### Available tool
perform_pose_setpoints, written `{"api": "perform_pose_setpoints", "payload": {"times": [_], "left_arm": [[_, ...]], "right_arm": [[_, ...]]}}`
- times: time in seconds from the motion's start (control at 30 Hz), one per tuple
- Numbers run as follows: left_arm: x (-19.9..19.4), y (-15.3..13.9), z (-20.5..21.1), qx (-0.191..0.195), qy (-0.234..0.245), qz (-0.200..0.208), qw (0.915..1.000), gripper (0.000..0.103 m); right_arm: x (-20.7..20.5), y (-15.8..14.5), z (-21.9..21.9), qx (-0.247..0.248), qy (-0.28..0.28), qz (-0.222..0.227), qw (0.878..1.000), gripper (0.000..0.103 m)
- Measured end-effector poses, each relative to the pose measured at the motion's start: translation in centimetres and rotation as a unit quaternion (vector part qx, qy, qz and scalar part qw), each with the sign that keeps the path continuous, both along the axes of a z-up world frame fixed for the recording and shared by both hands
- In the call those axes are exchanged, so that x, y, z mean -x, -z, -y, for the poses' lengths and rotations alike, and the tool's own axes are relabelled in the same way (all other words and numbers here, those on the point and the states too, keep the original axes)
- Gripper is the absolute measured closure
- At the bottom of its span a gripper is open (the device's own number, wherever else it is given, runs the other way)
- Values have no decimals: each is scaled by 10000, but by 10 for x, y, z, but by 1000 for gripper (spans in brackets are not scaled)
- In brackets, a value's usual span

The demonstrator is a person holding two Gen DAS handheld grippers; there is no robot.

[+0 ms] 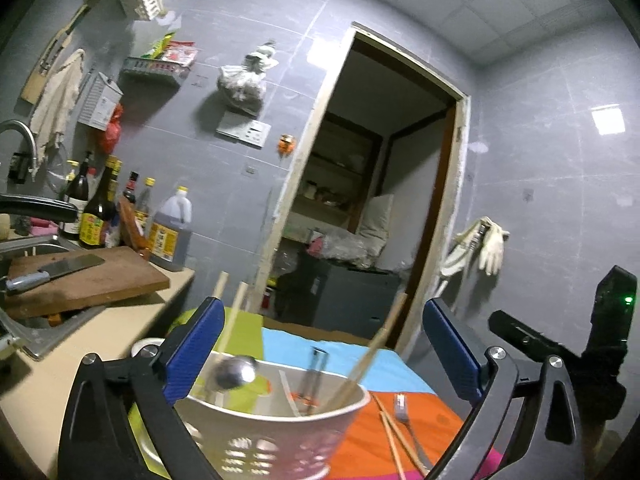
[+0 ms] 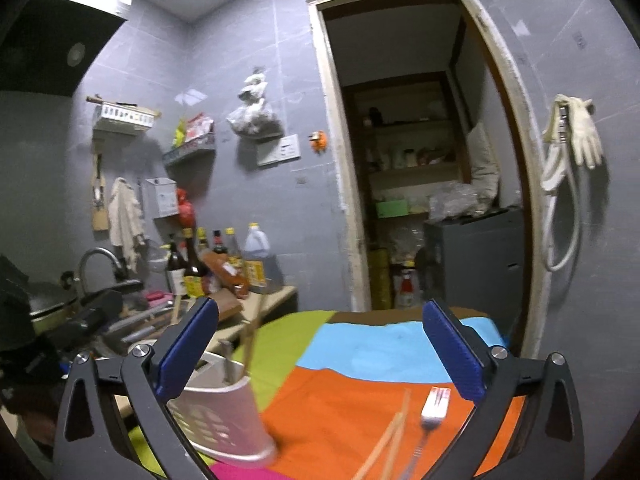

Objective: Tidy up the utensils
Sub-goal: 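Move both empty tools back over the chopsticks and fork on the cloth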

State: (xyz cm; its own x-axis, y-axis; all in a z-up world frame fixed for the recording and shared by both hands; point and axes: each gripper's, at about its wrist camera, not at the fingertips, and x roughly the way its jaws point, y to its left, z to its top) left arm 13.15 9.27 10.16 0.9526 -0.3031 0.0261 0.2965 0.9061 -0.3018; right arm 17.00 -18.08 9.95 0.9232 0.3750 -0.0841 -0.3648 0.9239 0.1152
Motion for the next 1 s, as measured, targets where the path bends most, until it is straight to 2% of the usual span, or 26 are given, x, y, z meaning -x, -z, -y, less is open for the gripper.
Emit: {"api": "perform_pose_setpoints", "payload": {"times": [0.27, 0.67, 1.0], "left_arm": [[7, 5, 49, -402, 367, -228, 9983, 5], [-4, 28, 104, -779, 546, -863, 9917, 5], [-36, 56, 141, -1232, 636, -1875, 9724, 8]], "right_arm": [[1, 11, 33, 313, 429, -265, 9982, 0], [-9, 39, 74, 630, 800, -821, 9914, 0], [-37, 64, 92, 747, 700, -1623, 9814, 1]]}}
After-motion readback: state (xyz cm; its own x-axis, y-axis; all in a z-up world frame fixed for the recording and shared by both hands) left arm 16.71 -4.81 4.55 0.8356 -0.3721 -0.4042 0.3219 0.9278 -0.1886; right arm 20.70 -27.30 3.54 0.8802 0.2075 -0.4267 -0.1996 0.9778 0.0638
